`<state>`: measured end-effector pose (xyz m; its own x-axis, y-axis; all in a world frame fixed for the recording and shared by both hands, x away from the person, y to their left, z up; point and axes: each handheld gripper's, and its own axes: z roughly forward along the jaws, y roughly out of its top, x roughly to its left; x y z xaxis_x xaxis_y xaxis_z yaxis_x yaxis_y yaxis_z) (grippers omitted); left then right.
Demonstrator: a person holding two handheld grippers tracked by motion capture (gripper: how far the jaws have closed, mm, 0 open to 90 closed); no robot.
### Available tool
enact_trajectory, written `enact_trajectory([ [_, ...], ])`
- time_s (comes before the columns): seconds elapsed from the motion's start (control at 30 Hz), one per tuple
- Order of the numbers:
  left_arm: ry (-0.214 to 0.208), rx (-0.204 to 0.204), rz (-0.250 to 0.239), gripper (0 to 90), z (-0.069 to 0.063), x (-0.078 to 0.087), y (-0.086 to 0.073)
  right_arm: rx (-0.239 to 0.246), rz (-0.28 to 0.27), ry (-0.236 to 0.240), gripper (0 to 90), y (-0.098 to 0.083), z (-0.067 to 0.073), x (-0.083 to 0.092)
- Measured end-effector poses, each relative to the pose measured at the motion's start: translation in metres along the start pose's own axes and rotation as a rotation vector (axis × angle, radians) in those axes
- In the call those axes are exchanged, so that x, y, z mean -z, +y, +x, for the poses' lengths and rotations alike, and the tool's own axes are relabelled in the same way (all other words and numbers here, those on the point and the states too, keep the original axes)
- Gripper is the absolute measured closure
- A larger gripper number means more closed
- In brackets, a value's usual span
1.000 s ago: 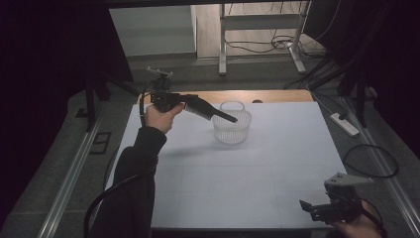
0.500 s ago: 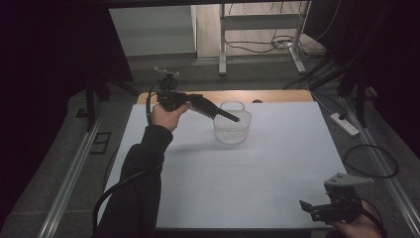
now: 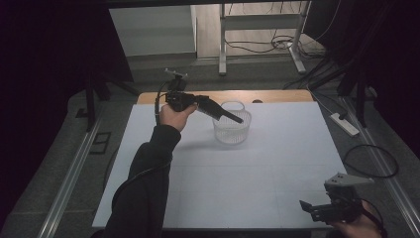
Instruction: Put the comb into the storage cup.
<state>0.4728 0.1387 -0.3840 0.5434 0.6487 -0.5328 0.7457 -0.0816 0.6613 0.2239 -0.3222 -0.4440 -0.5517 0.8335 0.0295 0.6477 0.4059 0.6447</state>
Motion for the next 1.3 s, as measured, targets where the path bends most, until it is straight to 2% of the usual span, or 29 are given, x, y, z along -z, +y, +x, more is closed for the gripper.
enact_trajectory([
  [0.7,0.004,0.040,0.023,84.2,0.007,-0.027,-0.007,0.006,0.006,0.007,0.0,-0.001,0.000,0.001],
  [1.3,0.001,0.078,0.021,84.1,0.018,-0.035,-0.015,0.005,0.004,0.010,0.2,-0.001,0.000,0.001],
])
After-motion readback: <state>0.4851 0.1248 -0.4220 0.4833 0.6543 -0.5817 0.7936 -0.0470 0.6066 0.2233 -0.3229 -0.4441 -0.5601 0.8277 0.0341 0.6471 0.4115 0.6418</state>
